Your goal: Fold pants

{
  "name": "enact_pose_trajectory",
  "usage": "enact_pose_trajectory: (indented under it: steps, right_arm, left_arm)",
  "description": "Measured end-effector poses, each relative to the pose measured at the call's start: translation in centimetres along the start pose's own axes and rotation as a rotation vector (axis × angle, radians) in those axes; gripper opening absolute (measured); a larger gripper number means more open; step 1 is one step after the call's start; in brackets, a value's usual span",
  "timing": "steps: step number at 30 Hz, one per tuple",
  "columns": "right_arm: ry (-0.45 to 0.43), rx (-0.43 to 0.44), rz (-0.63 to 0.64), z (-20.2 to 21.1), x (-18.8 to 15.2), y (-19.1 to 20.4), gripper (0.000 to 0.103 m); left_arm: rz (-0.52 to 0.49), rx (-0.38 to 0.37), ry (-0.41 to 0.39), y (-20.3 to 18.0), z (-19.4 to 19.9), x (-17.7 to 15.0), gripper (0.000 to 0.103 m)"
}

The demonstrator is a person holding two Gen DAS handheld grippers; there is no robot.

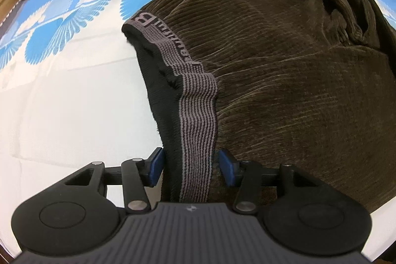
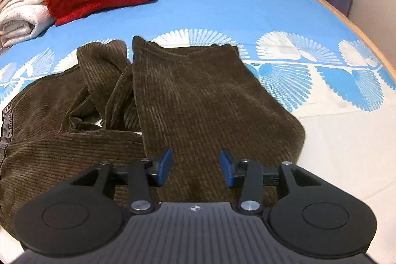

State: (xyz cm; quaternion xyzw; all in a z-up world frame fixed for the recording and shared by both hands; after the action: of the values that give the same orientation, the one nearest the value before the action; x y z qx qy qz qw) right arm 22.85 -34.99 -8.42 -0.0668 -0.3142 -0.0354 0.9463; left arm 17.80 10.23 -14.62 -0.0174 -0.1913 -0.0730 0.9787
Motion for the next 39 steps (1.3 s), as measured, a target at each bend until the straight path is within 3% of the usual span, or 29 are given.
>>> enact_pose_trajectory:
  steps: [2,15,16,17,18,24,27,30,34,36,38,39]
  right_arm:
    - [0.027,-0.005,0.037,-1.1,-0.3,0.8,0.055]
    - [0.157,-0.150,0.367,-6.4,-3.8,5.0,0.055]
    - [0.156,-0.138,0.354,-6.3,-3.8,5.0,0.049]
    - [0.157,-0.123,0.332,-6.2,-3.6,4.9,0.020]
    - [0.157,-0.117,0.306,-5.9,-3.4,4.5,0.000]
    - [0.026,-0.082,0.028,-1.2,-0.6,-1.0,0.000]
    - [0.019,-0.102,-0.085,0.4,-1.4,-5.8,0.000]
    - [0.098,-0.125,-0.123,0.6,-4.2,-9.6,0.000]
    - [0.069,-0.144,-0.101,2.0,-5.7,-11.1,0.004]
    - [0.035,-0.123,-0.080,2.4,-5.6,-10.4,0.011]
    - [-0.002,-0.113,-0.059,2.7,-5.2,-9.5,0.034]
    - [-0.016,-0.111,-0.048,2.9,-4.7,-9.1,0.038]
  left_arm:
    - [-0.005,0.003,0.002,-0.1,0.0,0.0,0.054]
    - [-0.024,-0.029,0.017,0.1,-0.3,0.0,0.047]
    - [-0.024,-0.029,0.016,0.1,-0.2,-0.1,0.047]
    - [-0.024,-0.029,0.016,0.1,-0.2,-0.1,0.047]
    - [-0.024,-0.027,0.015,0.1,-0.2,-0.1,0.047]
    - [-0.030,-0.005,0.015,-0.2,0.0,-0.2,0.047]
    - [-0.035,0.003,0.015,-0.3,0.1,-0.3,0.047]
    - [-0.038,0.009,0.016,-0.3,0.2,-0.3,0.047]
    - [-0.034,0.013,0.015,-0.4,0.2,-0.3,0.047]
    - [-0.025,0.013,0.016,-0.3,0.2,-0.2,0.047]
    - [-0.015,0.012,0.016,-0.3,0.2,-0.1,0.047]
    - [-0.011,0.013,0.015,-0.2,0.2,-0.1,0.047]
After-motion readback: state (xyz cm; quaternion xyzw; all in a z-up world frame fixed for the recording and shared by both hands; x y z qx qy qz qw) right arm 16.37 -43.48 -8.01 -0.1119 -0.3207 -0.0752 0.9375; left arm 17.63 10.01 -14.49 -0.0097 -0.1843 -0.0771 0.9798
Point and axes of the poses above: each gripper's, at about its wrist camera, not at the fingertips, and z roughly against the way its jaws point, y to its left, x to its top, the point moved 7 cm from there along -z, roughly the way its jaws point, and after that the axes turned 8 degrees about -x, right-handed, at the moved point
